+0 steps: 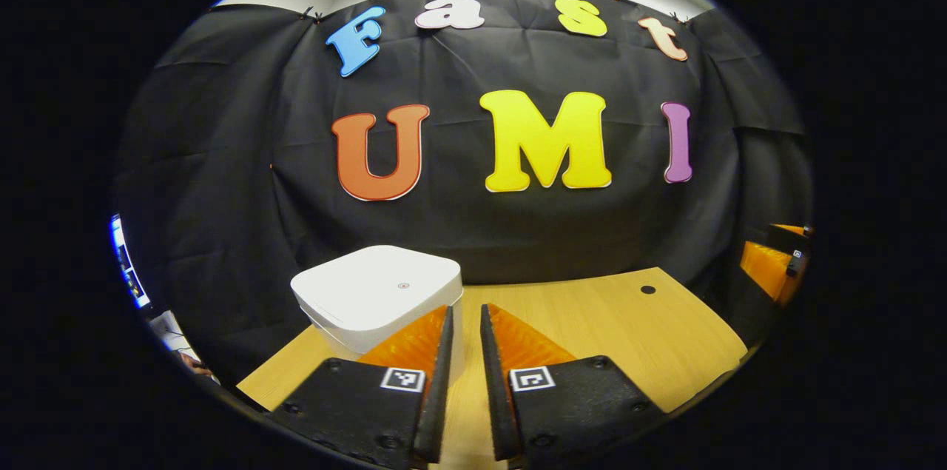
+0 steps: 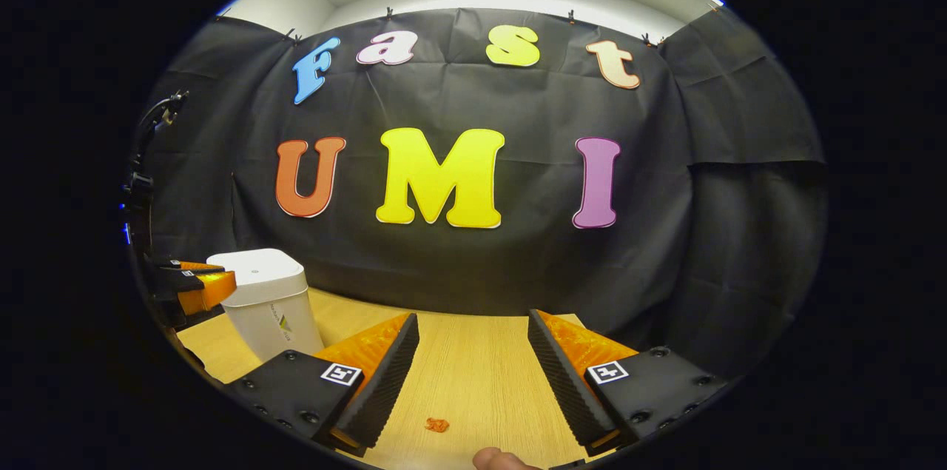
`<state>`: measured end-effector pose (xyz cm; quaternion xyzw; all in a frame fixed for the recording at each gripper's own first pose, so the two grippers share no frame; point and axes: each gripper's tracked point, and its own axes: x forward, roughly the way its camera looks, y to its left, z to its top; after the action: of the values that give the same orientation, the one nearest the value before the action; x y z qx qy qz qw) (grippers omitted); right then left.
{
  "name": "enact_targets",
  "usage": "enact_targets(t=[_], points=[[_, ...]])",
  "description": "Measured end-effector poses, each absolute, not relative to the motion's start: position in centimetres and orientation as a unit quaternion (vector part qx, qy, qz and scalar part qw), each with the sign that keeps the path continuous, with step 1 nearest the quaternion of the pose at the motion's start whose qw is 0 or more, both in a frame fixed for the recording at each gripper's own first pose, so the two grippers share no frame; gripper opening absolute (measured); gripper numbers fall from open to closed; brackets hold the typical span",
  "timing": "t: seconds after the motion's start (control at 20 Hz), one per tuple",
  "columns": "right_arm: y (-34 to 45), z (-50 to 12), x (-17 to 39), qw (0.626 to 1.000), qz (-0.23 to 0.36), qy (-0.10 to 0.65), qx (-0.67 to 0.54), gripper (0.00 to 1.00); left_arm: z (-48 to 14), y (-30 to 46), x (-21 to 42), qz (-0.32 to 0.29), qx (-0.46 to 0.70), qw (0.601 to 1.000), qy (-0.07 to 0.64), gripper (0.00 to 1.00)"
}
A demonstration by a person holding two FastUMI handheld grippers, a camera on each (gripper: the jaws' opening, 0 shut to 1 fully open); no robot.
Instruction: Press the lid of the desktop garbage bin to open it, pick up the crumpled paper on the desktop and throw it into the bin, then pick up the pop can on the desktop and drop it into the bin, and finally close the garbage bin lid.
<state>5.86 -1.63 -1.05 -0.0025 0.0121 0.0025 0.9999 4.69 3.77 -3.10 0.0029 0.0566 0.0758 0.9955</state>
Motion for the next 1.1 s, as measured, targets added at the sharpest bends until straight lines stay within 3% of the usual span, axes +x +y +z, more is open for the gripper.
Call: enact_targets(t=[0.1,0.45,1.1], points=[[-1.5,-1.1,6.6,1.0,0.002,0.015,-0.002,0.94,-3.4,4.4,5.8,0.077,0.001,0.995,0.064,0.04],[-0.5,-1.5,8.7,1.0,0.013,0.025,-0.012,0.94,-3.8,10.8,11.0,0.16,-0.011,0.983,0.091,0.03],[-1.2,-1.5,10.5,0.999,0.003,0.026,-0.019,0.94,-6.1,13.1,16.0,0.187,-0.053,0.97,0.149,0.02]])
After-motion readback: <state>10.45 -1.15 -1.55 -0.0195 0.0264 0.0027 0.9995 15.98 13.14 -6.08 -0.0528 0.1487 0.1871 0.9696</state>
